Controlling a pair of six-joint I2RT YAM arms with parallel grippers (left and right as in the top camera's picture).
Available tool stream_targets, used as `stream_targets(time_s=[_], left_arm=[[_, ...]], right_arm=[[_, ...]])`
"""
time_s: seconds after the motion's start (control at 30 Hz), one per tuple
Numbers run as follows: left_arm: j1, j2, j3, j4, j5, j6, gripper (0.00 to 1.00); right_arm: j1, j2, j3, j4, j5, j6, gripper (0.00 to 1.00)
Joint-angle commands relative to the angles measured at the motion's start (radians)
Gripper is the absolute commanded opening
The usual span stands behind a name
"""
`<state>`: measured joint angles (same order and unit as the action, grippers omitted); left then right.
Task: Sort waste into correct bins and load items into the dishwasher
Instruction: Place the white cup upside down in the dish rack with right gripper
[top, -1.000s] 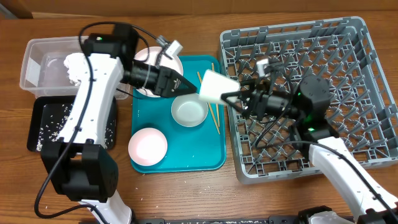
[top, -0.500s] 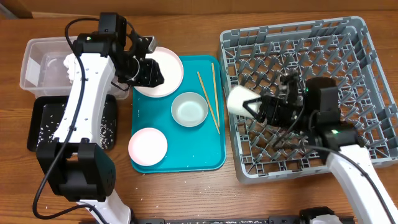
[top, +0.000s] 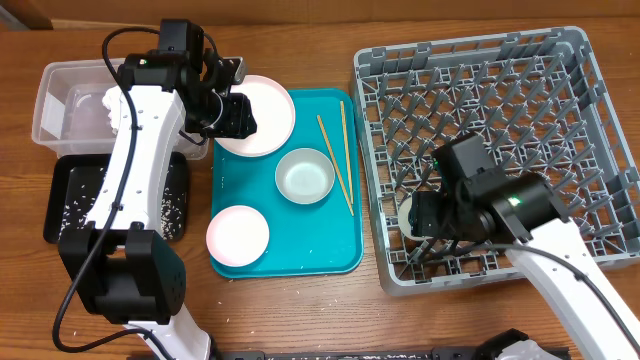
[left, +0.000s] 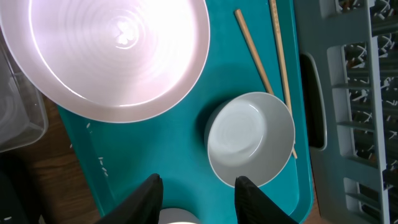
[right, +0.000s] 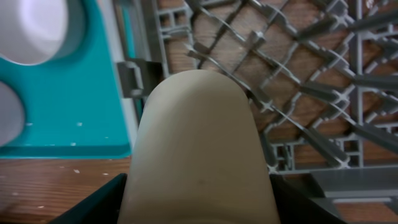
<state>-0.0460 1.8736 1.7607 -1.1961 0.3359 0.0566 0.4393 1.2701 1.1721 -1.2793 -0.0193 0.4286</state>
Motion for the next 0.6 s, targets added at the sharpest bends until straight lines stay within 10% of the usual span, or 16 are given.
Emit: stream_targets(time_s=[0.0,0.57], left_arm=[[-0.009,-0.017,0.014,-0.003,-0.006,-0.013,0.4],[-0.014,-0.016,0.014,-0.006,-0.006,-0.013,0.41]], right_arm=[[0.004,0.01,0.012,-0.05,0.045,0.034,0.64],[0.061,0.028,-0.055,-0.069,-0.001,0.082,0.65]])
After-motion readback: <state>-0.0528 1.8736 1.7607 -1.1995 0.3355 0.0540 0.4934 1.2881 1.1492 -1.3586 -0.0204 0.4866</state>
